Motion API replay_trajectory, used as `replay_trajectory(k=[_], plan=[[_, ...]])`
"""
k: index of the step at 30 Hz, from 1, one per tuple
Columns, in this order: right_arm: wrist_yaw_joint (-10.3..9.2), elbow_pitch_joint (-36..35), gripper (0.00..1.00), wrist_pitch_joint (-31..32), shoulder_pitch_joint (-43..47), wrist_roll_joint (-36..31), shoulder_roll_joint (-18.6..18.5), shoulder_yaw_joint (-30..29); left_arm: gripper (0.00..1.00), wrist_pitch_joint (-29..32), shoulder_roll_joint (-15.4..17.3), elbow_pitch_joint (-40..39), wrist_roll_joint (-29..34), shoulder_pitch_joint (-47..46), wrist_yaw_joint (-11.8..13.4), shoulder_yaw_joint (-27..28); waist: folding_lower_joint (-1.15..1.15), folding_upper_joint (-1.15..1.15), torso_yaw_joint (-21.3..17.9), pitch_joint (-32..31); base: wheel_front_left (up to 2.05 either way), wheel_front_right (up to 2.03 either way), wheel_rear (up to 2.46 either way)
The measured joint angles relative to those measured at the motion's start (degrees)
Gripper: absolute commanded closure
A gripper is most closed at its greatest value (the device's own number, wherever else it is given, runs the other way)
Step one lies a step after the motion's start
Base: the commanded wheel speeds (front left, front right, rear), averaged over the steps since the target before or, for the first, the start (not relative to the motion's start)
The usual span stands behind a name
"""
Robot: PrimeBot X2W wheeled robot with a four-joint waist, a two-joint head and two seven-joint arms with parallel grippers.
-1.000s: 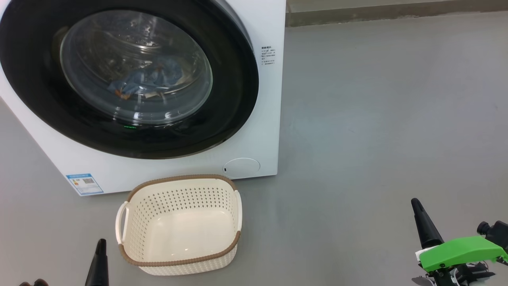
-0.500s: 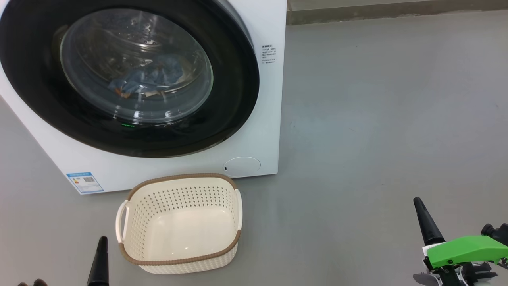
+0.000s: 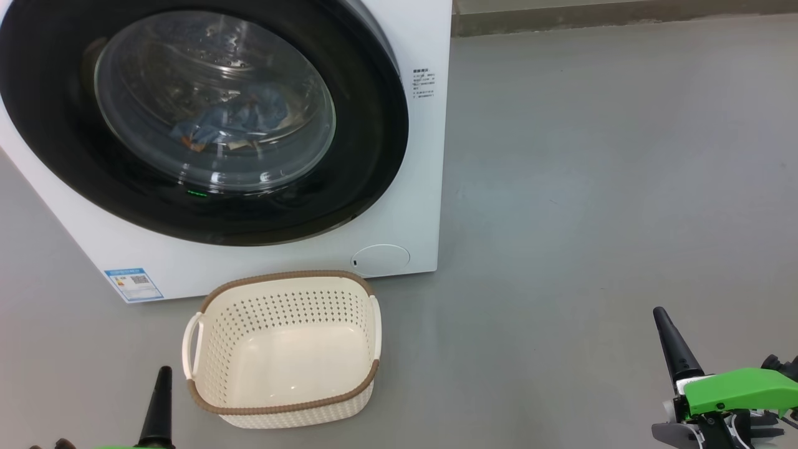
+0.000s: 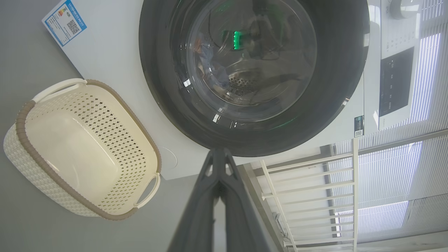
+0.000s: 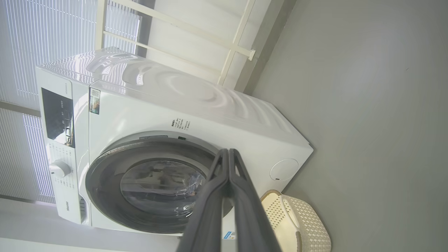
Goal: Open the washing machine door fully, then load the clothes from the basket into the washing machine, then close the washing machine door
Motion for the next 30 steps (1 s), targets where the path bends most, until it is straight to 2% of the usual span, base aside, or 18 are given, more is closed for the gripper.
replay_trajectory(k=[30], plan=[[-0.09,-0.98,1.00,4.99,-0.16,14.73,2.59,-4.82,1.00,5.03,-2.07,-0.92,-14.47,-1.20,0.00,2.26,0.00,0.00,0.26,0.51,0.00,0.00,0.00]])
